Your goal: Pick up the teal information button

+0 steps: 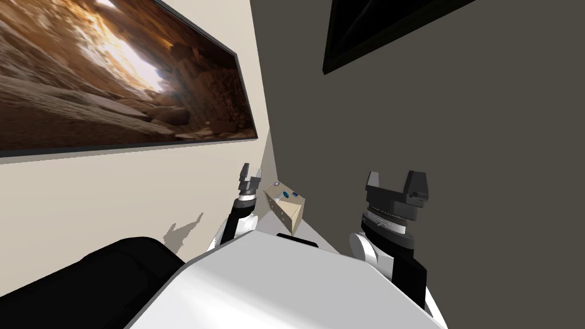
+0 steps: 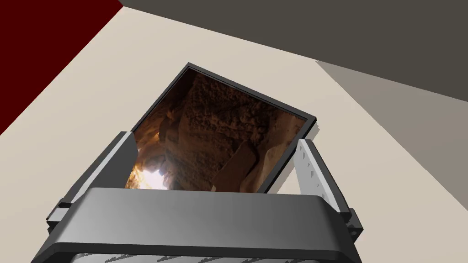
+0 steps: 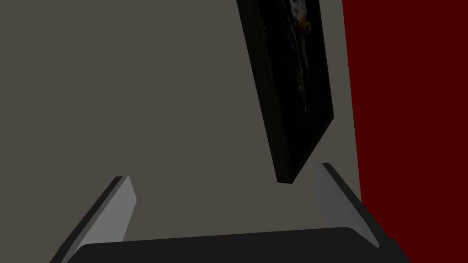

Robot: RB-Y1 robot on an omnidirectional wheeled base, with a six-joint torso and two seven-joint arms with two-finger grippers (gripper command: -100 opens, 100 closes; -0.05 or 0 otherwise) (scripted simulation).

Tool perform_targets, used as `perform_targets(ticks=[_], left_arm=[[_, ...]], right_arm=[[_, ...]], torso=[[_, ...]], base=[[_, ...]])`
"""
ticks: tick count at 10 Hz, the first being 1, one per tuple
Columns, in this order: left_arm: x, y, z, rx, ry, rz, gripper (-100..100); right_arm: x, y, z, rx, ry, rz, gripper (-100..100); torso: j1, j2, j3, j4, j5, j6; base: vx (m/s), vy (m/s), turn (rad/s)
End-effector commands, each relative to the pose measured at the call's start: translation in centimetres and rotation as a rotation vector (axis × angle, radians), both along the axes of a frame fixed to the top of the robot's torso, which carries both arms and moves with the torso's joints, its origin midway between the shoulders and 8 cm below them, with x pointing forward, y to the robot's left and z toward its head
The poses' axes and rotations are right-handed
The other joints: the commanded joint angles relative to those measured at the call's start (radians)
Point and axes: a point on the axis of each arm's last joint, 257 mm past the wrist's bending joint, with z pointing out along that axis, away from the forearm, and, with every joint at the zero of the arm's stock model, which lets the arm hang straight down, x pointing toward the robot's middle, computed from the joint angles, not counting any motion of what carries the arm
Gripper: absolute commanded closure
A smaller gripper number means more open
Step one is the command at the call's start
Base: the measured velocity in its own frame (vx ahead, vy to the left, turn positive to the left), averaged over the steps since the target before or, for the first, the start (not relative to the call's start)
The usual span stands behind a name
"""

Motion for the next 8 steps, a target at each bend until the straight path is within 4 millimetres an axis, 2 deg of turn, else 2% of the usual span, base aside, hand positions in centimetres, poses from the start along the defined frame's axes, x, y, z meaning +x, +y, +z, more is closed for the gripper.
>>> perform_targets(ticks=[1, 4, 7, 8], left_arm=[[0.5, 0.0, -0.6, 0.017, 0.027, -0.01, -100], [2.5, 0.7, -3.1, 0.042, 0.125, -0.02, -100], [5.1, 2.7, -6.8, 0.052, 0.257, -0.007, -100], [5.3, 2.8, -7.2, 0.048, 0.276, -0.003, -100]], right_arm=[[0.0, 0.0, 0.0, 0.0, 0.0, 0.0, 0], [0.0, 0.0, 0.0, 0.0, 0.0, 0.0, 0], [0.0, 0.0, 0.0, 0.0, 0.0, 0.0, 0], [0.0, 0.0, 0.0, 0.0, 0.0, 0.0, 0]], torso=[[0.0, 0.0, 0.0, 0.0, 0.0, 0.0], [-0.004, 0.002, 0.001, 0.0, -0.001, 0.0], [-0.006, 0.002, 0.001, 0.0, -0.001, 0.0], [-0.005, 0.003, 0.002, 0.001, -0.001, 0.0]], base=[[-0.008, -0.02, -0.036], [-0.025, -0.057, -0.06], [-0.037, -0.085, -0.12], [-0.026, -0.059, -0.027]])
